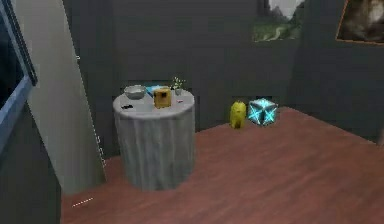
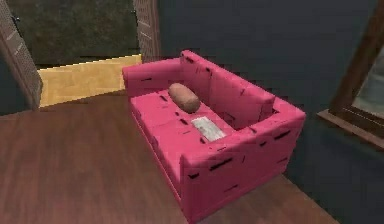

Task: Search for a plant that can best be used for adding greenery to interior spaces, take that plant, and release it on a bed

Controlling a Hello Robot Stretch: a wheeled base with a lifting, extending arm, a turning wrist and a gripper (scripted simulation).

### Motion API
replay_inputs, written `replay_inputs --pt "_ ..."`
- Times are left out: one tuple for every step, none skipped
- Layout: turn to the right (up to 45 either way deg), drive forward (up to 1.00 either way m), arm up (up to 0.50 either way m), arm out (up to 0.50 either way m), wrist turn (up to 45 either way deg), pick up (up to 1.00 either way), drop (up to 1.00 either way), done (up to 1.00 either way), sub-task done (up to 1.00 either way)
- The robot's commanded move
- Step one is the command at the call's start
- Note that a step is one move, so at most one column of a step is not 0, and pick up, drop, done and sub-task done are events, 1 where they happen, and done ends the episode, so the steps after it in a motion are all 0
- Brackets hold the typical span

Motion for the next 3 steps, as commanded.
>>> replay_inputs --pt "-6.0 0.0 0.0 0.0 0.0 0.0 0.0 0.0 0.0" --pt "0.0 0.85 0.0 0.0 0.0 0.0 0.0 0.0 0.0" --pt "-45.0 0.0 0.0 0.0 0.0 0.0 0.0 0.0 0.0"
